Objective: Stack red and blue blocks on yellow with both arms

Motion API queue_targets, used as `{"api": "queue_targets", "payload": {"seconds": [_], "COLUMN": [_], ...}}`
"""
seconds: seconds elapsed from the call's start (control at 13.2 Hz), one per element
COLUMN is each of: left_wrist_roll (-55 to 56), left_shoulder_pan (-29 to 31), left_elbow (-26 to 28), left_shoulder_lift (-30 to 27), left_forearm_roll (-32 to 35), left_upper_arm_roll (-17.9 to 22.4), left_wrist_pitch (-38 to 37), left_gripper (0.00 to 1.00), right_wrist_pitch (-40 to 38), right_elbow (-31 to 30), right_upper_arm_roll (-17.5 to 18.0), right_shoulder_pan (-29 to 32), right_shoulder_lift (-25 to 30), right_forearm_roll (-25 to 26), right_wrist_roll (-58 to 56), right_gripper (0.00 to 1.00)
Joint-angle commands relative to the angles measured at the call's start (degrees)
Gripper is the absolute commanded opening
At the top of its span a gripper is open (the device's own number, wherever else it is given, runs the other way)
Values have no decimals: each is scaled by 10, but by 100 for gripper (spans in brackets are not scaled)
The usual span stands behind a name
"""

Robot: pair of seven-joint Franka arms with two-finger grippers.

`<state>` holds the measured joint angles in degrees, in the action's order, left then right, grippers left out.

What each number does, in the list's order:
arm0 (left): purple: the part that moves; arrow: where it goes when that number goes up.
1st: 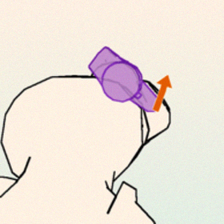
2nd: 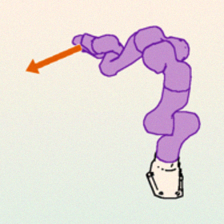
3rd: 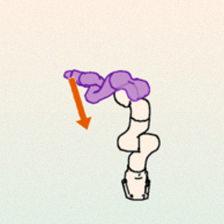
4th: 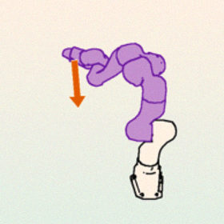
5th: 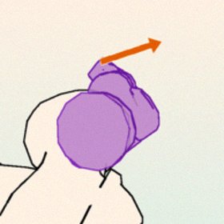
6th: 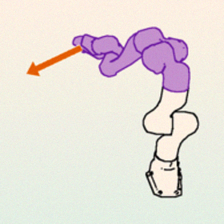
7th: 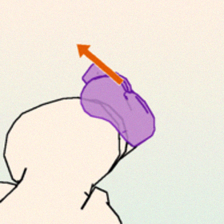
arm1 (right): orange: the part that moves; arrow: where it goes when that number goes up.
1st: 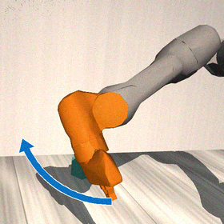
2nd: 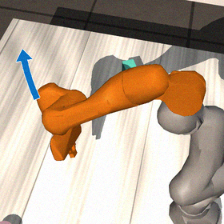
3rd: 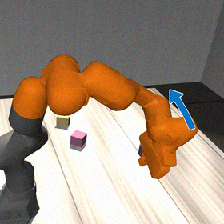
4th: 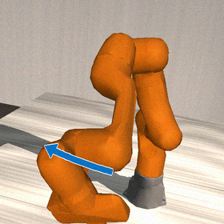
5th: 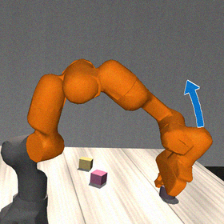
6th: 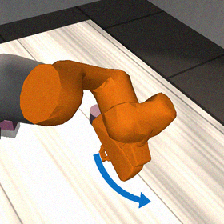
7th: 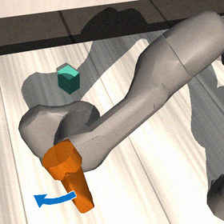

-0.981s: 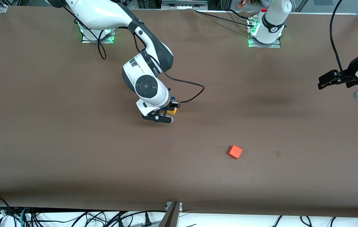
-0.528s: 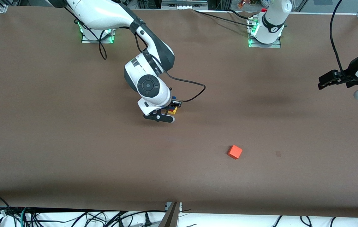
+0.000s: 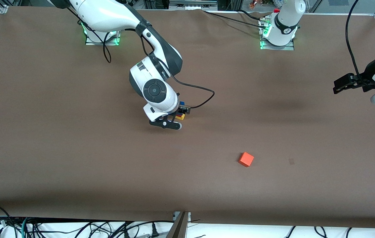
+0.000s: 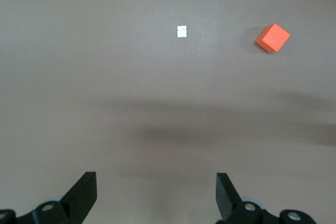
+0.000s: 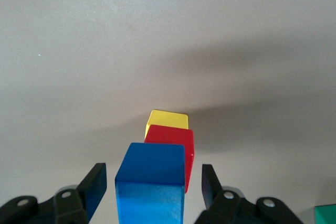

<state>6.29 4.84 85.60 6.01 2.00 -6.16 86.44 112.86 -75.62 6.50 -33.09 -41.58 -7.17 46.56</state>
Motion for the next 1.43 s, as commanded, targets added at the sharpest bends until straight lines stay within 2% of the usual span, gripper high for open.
{"api": "queue_targets", "payload": {"seconds": [0.0,0.15,0.23,0.6,0.91,1.13,1.36], "left_wrist_roll": [-15,-15,-15,-15,-15,-15,-15], "left_shoulder_pan": [7,7,7,7,7,7,7], "left_elbow": [4,4,4,4,4,4,4], "left_shoulder_lift": [-4,-4,-4,-4,-4,-4,-4], "left_forearm_roll": [-16,-16,-16,-16,-15,-15,-15], "left_upper_arm_roll": [-2,-2,-2,-2,-2,-2,-2], "left_wrist_pitch": [6,6,6,6,7,6,7], "left_gripper": [100,100,100,100,100,100,100], "right_wrist_pitch": [-3,-8,-13,-83,-138,-211,-279], "right_elbow": [9,12,11,9,4,3,-10], "right_upper_arm_roll": [0,-5,-6,-75,-105,-164,-249], "right_shoulder_pan": [3,14,25,36,36,36,36], "right_shoulder_lift": [3,9,21,96,187,244,302], "right_forearm_roll": [8,8,11,9,10,5,0], "right_wrist_roll": [9,5,0,-3,-33,-138,-288], "right_gripper": [86,97,99,100,100,100,100]}}
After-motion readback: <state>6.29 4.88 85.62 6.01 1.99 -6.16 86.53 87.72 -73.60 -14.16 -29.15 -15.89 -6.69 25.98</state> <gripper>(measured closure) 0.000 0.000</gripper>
